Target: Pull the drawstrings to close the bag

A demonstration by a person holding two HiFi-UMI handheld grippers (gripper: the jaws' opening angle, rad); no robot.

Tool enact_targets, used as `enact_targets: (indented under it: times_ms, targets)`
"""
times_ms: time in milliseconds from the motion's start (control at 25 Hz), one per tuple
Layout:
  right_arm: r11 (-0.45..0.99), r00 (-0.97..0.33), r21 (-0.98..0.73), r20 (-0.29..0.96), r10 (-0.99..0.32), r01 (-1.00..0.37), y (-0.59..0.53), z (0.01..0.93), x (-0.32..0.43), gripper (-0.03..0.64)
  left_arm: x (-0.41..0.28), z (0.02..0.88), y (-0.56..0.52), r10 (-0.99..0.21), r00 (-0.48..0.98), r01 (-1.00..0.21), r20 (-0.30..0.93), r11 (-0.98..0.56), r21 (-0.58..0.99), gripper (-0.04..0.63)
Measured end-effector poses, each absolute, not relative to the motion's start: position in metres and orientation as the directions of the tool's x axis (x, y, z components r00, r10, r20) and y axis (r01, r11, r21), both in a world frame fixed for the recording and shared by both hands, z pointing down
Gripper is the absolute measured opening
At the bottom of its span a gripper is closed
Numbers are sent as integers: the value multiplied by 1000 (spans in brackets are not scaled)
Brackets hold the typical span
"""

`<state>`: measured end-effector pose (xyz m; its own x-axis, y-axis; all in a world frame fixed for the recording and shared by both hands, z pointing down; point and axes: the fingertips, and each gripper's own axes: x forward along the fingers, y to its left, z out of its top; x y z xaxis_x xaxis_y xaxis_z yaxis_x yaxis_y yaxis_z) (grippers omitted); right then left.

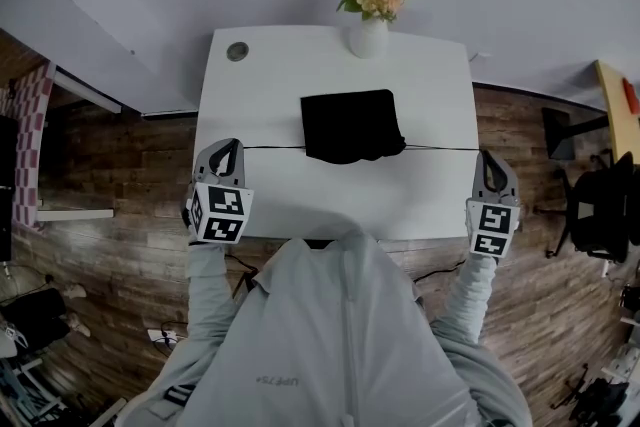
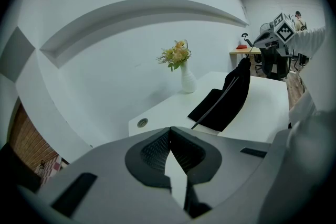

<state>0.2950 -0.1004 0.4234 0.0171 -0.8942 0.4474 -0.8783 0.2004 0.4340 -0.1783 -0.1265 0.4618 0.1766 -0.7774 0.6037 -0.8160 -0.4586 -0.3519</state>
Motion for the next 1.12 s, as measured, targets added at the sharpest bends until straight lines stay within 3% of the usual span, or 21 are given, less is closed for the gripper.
enact_targets:
  times_ms: [1120]
  targets:
    - [175,43,412,468,-883,-894,-96,431,311,28,-190,466,-129,-770,159,-825,618,-448,-346,25]
